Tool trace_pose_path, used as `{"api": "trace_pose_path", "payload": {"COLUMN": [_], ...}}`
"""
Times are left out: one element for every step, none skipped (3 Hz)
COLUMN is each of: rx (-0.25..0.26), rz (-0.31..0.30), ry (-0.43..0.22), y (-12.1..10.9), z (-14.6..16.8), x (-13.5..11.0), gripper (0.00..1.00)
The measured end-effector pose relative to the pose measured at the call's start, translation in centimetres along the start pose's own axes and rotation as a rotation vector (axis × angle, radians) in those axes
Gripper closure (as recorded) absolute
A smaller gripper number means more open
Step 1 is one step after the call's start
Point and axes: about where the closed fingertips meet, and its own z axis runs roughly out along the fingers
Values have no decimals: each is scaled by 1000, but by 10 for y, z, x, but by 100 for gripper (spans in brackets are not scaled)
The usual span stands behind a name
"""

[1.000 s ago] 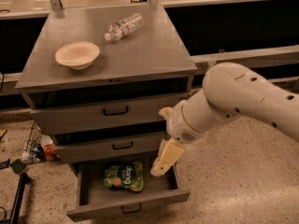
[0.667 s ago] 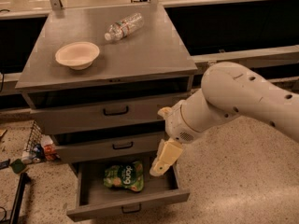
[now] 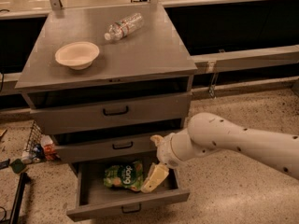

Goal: Pick green rice chip bag from bottom drawer and place on counter

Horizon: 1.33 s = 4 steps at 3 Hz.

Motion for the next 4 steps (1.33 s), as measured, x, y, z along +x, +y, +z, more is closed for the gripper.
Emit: {"api": "trace_pose_path", "payload": {"rx": [10,-13,0,-20], "rz": [110,143,140,154], "ry": [-79,-86,-141,-194], "y": [-24,-15,-30,-56], "z": [94,109,114,174], "x": [38,51,40,56], "gripper": [0,0,0,0]}}
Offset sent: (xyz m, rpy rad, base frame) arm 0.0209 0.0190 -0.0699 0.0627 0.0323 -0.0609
